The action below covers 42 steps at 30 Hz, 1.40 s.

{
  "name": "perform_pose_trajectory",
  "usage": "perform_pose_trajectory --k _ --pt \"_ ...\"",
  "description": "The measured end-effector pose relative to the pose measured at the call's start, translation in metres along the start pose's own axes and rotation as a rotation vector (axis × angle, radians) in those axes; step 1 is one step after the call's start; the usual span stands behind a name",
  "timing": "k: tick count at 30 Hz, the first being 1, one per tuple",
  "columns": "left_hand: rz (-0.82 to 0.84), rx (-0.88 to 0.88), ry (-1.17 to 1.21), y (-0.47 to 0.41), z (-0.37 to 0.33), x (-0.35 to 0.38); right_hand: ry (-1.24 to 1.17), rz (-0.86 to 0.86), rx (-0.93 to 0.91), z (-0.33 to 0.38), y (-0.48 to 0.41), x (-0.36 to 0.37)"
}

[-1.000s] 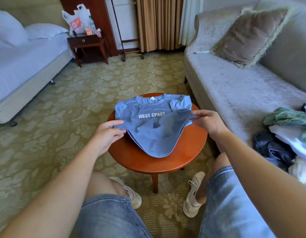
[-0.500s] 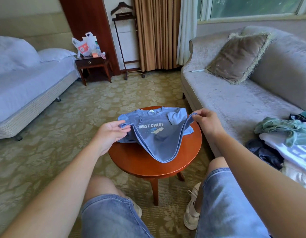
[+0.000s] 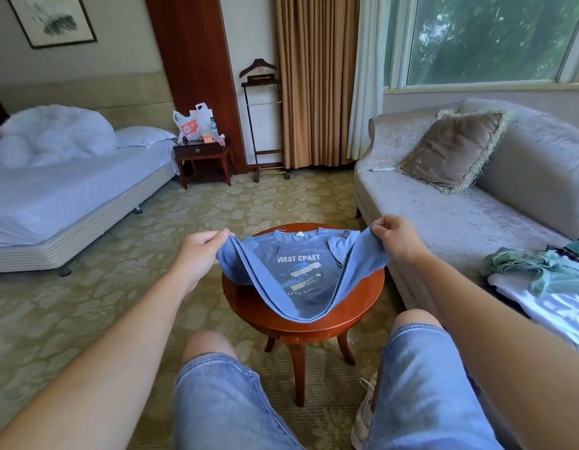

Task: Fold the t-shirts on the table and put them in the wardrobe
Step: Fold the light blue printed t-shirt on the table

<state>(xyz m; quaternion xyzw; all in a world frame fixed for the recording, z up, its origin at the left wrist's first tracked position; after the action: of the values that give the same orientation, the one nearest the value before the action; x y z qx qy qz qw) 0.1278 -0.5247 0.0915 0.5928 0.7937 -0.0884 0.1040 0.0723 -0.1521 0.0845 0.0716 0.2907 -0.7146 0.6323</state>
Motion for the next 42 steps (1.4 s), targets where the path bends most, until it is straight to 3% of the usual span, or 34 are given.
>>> perform_pose_trajectory --k 6,12,16,21,32,40,42 --pt "-0.007 -0.055 -0.100 -0.001 0.025 -0.006 0.146 0.160 0.097 -0.023 0.011 -0.001" --pt "-0.247 -0.178 -0.008 -0.040 0.052 -0.014 0.146 -0.102 0.227 -0.063 -0.019 -0.015" --pt "-0.265 -0.390 0.272 -0.078 0.073 -0.004 0.140 -0.196 0.370 -0.098 -0.051 -0.012" --pt "-0.349 -0.414 0.322 -0.140 0.065 0.004 0.147 -0.263 0.443 -0.117 -0.110 0.000" --pt "-0.483 -0.387 0.221 -0.270 0.100 0.035 0.134 -0.357 0.408 -0.160 -0.222 0.056" --pt "-0.474 -0.447 0.074 -0.341 0.165 0.062 0.284 -0.137 0.472 -0.226 -0.270 0.105" --pt "-0.437 -0.457 -0.097 -0.349 0.182 0.072 0.278 -0.137 0.494 -0.239 -0.270 0.114"
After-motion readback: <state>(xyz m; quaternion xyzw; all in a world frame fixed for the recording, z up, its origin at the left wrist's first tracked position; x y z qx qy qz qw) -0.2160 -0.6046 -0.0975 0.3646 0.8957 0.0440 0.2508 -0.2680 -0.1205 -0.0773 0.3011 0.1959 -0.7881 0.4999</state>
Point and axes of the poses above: each hand's wrist, its own y-axis away from the middle knuckle, its own x-axis out of the palm, z = x × y, the point moved 7 cm from there along -y, towards the middle knuckle, and after that the axes turned 8 degrees about -x, right-handed, at the moved point
